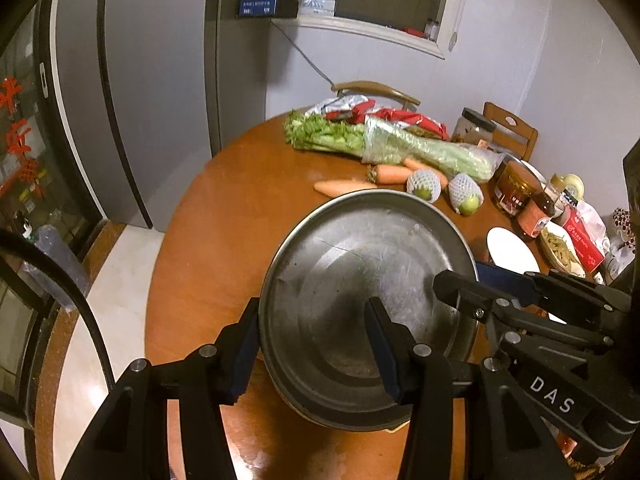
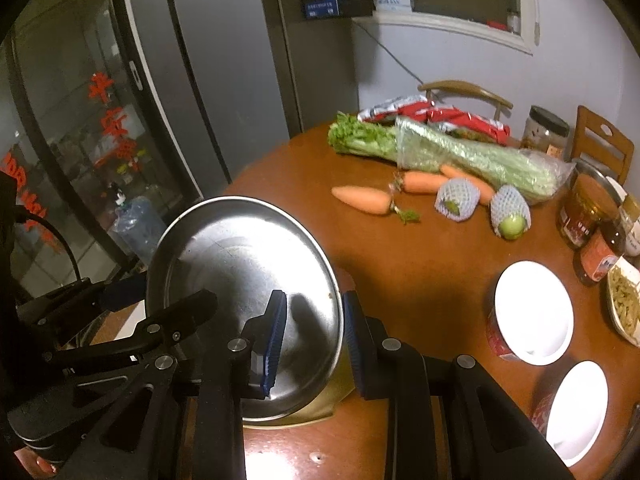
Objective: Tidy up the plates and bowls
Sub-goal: 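Lower the grey tray with both grippers onto the yellow shell bowl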
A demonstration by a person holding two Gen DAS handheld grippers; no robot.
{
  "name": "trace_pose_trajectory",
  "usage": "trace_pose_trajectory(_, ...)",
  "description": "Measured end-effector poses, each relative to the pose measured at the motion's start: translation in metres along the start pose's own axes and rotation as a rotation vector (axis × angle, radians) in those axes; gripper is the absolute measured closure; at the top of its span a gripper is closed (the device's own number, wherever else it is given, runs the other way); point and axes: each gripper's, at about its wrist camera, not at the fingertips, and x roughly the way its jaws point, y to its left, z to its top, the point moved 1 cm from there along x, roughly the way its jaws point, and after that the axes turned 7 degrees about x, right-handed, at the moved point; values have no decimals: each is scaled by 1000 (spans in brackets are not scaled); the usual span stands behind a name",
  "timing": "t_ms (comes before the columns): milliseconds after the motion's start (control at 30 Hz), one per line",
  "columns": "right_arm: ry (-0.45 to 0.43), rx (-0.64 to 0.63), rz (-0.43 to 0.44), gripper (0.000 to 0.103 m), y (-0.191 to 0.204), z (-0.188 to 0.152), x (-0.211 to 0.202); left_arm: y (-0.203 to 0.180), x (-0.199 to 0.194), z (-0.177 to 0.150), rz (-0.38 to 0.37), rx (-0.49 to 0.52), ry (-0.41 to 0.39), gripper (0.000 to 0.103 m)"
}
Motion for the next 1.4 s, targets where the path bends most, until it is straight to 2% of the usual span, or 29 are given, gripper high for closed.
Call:
trace_pose_trajectory(533,65,11,-11,73,-8,-9,30,1,37,-13,16,-10,69,53)
trace_pose_trajectory(1400,89,-9,-60,73,-9,-16,46,1,53,-21,9,-5,100,53)
